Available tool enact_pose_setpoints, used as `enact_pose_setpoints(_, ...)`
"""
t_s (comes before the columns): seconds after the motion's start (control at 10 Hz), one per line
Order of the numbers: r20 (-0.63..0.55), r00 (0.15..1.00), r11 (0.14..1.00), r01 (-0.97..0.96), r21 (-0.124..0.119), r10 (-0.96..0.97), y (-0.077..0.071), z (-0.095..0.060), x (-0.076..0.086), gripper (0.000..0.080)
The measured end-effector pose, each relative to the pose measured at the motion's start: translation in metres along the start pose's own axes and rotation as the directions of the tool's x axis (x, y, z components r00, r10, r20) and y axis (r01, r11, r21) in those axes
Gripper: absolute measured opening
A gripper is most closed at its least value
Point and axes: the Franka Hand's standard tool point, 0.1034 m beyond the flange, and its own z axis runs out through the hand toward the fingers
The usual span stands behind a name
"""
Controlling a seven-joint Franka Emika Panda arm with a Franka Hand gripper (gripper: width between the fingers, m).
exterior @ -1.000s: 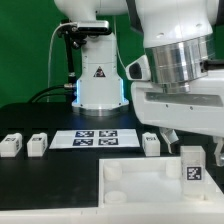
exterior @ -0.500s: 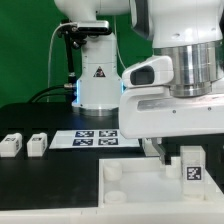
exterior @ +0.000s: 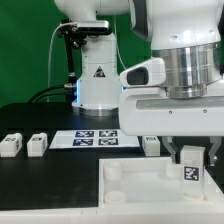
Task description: Assemble one leg
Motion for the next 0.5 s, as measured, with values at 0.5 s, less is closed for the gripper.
enact_pose_setpoints(0.5,0.105,0.693,0.696,-0.718,0.012,0.713,-0.0067,-0.0004,-0.0004,0.0295)
